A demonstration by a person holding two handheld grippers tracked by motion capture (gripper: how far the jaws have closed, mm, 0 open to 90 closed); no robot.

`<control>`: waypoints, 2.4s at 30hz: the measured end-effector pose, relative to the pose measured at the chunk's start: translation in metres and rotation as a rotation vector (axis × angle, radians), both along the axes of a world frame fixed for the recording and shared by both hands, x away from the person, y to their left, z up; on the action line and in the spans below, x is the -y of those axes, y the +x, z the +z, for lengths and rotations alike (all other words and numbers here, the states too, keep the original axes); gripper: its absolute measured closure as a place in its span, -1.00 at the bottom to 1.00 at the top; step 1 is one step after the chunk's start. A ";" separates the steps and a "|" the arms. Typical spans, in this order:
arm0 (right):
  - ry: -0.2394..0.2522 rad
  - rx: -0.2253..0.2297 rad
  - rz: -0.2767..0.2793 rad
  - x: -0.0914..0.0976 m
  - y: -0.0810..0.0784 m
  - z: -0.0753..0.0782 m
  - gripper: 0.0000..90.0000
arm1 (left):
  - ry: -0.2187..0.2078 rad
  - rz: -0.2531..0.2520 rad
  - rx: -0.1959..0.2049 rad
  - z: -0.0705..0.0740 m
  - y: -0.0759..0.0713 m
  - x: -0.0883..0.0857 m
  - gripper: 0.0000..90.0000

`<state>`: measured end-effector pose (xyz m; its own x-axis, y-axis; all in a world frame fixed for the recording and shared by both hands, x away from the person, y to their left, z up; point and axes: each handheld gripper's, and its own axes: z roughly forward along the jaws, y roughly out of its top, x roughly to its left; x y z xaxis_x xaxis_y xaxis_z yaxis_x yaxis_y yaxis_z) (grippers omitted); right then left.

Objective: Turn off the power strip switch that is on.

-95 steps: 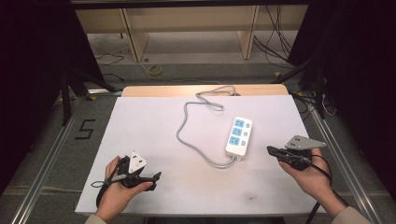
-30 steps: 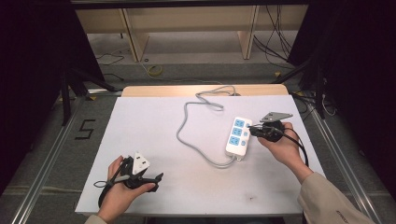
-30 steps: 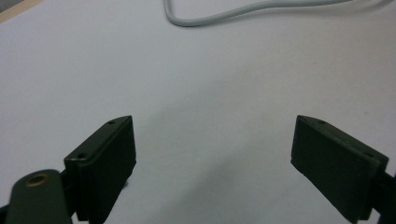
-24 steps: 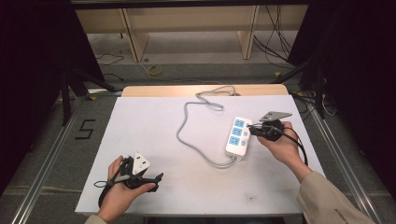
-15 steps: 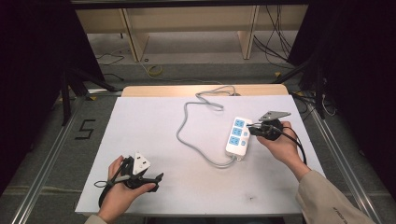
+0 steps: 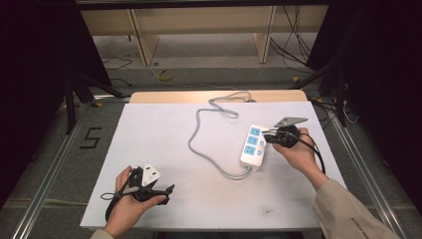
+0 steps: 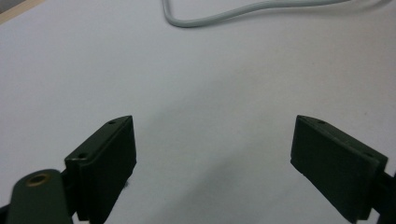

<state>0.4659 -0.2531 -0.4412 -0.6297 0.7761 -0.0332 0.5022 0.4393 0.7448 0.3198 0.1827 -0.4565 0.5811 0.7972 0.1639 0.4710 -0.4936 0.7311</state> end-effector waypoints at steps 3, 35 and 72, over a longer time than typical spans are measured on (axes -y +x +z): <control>-0.002 -0.006 0.000 -0.001 0.002 -0.001 1.00 | 0.002 -0.002 -0.001 0.000 0.000 0.000 -0.69; -0.077 -0.081 0.020 -0.018 0.020 -0.008 1.00 | -0.004 -0.004 -0.002 0.000 0.000 0.000 -0.68; -0.177 -0.154 -0.001 -0.025 0.030 -0.004 1.00 | -0.008 -0.002 -0.008 -0.001 0.001 0.001 -0.68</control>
